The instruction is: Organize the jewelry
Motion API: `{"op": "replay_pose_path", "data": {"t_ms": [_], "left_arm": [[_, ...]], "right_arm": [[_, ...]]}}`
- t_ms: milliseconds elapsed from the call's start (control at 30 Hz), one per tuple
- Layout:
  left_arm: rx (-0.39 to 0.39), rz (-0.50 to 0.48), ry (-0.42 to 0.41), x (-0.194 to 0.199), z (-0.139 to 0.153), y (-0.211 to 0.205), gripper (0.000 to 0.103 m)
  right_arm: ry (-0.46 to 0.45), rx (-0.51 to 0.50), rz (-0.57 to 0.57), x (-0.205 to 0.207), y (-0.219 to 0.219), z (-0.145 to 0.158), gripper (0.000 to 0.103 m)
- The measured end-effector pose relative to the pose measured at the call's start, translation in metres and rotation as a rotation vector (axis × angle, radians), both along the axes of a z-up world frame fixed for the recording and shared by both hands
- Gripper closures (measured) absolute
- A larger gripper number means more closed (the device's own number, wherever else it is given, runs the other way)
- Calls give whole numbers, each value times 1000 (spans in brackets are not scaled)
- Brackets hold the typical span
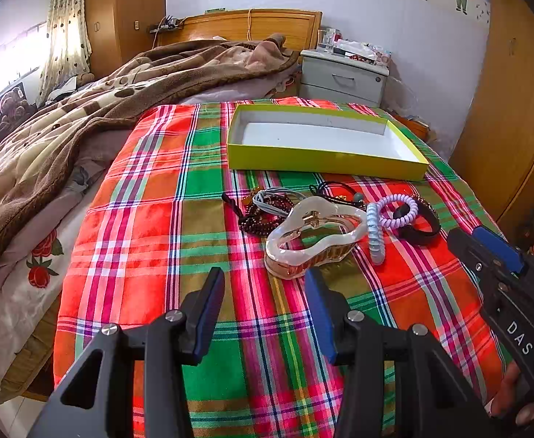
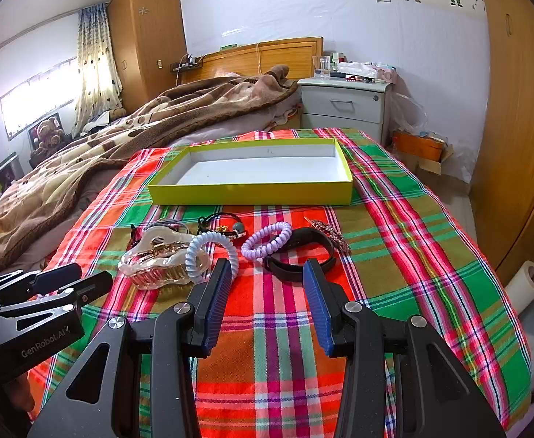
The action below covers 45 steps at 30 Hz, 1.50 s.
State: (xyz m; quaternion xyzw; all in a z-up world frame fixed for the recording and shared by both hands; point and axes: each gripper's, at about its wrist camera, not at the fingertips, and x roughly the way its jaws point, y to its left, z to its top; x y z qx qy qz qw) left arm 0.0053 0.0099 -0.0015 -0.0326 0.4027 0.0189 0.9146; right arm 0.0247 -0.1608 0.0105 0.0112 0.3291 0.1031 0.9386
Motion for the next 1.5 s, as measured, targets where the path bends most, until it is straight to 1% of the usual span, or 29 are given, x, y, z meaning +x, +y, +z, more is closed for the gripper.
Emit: {"op": "replay_pose_path", "data": {"t_ms": [167, 233, 300, 367, 433, 500, 567, 700, 800, 900, 1000, 1133, 1167, 1200, 1300, 1333, 1367, 1400, 1500], "left_arm": [[-12, -7, 3, 3, 1, 4, 56], [-29, -18, 7, 4, 1, 9, 56], [-43, -15, 9, 5, 2, 15, 56], [-56, -11, 14, 7, 1, 23, 56], [-66, -27, 32, 10, 0, 28, 56], [-77, -19, 35, 11, 0, 35, 56], [-105, -22, 34, 12, -1, 41, 56], [-124, -29, 45, 17, -1, 49, 56], [-108, -27, 50, 20, -1, 50, 56], [-124, -29, 60, 23, -3, 53, 56], [-116, -25, 69, 26, -3, 55, 56], [-121, -19, 75, 30, -5, 58, 56], [-123, -18, 77, 32, -5, 58, 56], [-125, -19, 81, 33, -6, 58, 56], [-155, -43, 86, 34, -6, 57, 56], [-169, -56, 83, 34, -5, 57, 56], [-178, -72, 78, 34, -4, 56, 56], [-181, -84, 76, 35, -3, 55, 56], [-189, -115, 79, 38, -1, 51, 56]], "right_arm": [[-2, 31, 52, 2, 2, 0, 61], [3, 52, 83, 5, 4, 1, 61], [23, 100, 133, 9, 4, -1, 61], [47, 121, 173, 12, 8, -4, 61], [77, 147, 241, 19, 13, -8, 61], [101, 131, 272, 22, 20, -12, 61], [104, 125, 318, 24, 25, -15, 61], [122, 67, 369, 31, 38, -20, 61], [130, 28, 389, 37, 44, -23, 61], [148, 7, 408, 41, 47, -27, 61], [173, -22, 417, 47, 51, -32, 61], [164, -57, 447, 44, 55, -33, 61], [165, -67, 452, 43, 57, -33, 65], [164, -76, 454, 44, 58, -34, 73], [165, -82, 456, 45, 59, -36, 77], [165, -78, 456, 46, 58, -36, 81], [164, -73, 454, 47, 57, -36, 88], [163, -70, 451, 47, 56, -36, 91], [148, -50, 440, 46, 51, -33, 92]]}}
